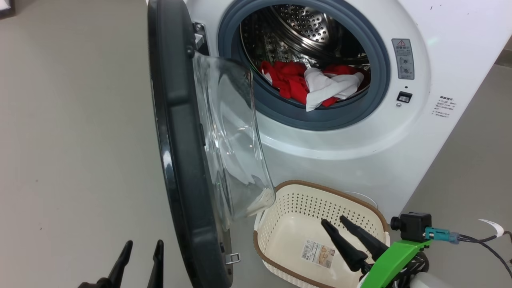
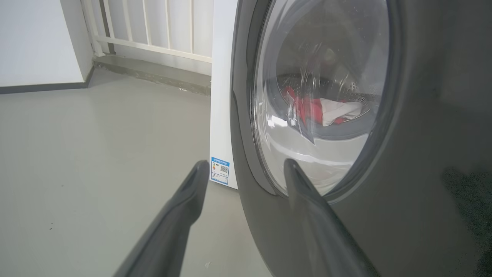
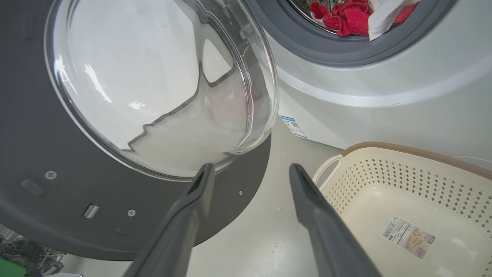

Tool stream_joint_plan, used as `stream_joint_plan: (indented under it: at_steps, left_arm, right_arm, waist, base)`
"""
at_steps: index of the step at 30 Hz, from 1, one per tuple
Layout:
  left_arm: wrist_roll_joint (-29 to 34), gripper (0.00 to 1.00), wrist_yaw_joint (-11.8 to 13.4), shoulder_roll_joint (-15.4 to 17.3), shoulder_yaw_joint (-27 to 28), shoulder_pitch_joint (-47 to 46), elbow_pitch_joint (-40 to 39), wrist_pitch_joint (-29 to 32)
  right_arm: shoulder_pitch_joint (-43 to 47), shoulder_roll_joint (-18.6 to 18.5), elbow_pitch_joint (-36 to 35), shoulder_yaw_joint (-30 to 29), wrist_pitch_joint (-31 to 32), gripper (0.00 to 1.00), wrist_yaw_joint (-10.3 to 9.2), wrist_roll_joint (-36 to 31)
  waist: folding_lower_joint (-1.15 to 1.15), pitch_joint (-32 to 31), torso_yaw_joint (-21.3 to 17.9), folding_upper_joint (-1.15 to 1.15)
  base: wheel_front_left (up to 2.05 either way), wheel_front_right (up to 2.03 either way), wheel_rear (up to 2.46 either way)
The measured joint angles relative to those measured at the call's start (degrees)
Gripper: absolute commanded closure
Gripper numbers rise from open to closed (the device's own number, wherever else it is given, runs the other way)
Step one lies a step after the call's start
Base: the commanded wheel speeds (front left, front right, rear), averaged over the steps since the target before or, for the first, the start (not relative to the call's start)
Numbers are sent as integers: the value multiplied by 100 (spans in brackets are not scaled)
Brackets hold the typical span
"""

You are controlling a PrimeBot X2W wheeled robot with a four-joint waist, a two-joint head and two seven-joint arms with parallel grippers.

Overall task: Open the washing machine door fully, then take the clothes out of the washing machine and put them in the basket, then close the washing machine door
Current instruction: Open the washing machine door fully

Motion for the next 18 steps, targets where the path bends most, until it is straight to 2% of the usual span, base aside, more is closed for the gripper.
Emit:
stream_joint_plan:
  at_steps: [3,8,18]
  left_arm:
    - [0,0,0,0,34,22,21,0]
    - [5,0,0,0,56,103,22,0]
    - [60,0,-2,-1,54,104,21,0]
  right_arm:
    - [-4,13,252,-85,-113,0,1,-435]
    - [30,204,291,-893,-120,0,1,-1538]
    - [829,794,-104,-2409,-121,0,1,-3305]
  waist:
    - [0,-21,-25,0]
    - [0,-40,-62,0]
    - [0,-64,-61,0]
  base:
    - [0,0,0]
    - [0,0,0]
    - [0,0,0]
